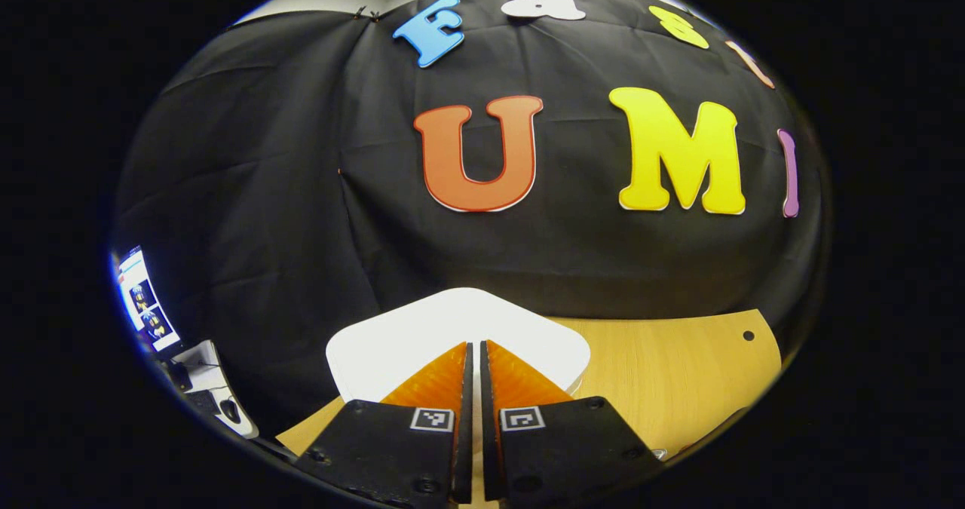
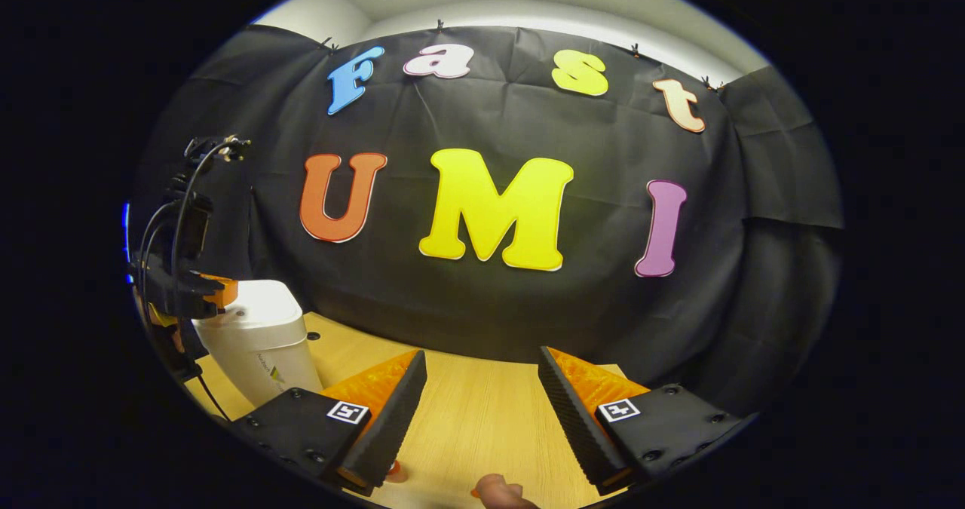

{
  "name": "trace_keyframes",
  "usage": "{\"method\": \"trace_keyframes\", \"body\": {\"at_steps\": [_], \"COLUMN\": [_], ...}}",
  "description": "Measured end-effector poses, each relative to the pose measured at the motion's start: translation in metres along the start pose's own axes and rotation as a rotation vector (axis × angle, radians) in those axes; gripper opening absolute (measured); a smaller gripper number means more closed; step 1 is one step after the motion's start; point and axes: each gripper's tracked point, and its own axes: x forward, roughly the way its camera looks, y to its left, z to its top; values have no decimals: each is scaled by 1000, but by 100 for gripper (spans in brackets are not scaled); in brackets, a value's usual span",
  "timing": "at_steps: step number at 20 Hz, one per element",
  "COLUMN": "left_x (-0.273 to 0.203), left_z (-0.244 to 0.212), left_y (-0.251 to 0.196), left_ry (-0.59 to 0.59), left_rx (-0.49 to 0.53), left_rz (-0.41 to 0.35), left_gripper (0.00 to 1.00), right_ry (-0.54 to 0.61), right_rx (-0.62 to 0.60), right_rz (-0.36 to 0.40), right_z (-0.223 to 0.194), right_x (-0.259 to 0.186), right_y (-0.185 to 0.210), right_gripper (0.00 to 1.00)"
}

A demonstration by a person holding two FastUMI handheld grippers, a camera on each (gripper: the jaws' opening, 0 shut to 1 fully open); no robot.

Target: Press the lid of the desktop garbage bin to open it, pick up the crumpled paper on the desktop and throw it into the bin, then pick up the pop can on the desktop and drop it into the bin, and finally close the garbage bin lid.

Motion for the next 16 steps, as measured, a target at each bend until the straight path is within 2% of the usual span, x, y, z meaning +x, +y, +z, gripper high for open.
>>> {"method": "trace_keyframes", "body": {"at_steps": [2, 7, 12, 16], "left_x": [4, 1, 6, 5], "left_z": [-11, -16, -24, -11], "left_y": [-2, -4, -3, -2], "left_ry": [53, 78, 76, 48], "left_rx": [-57, -78, 5, 6], "left_rz": [-13, -34, 5, 11], "left_gripper": [7, 3, 3, 3], "right_ry": [10, 42, 68, 67], "right_rx": [-5, -5, 8, 27], "right_rz": [3, 0, -5, -9], "right_z": [-4, -15, -27, -26], "right_x": [2, 6, 8, 7], "right_y": [2, -1, -7, -14], "right_gripper": [94, 94, 94, 94]}}
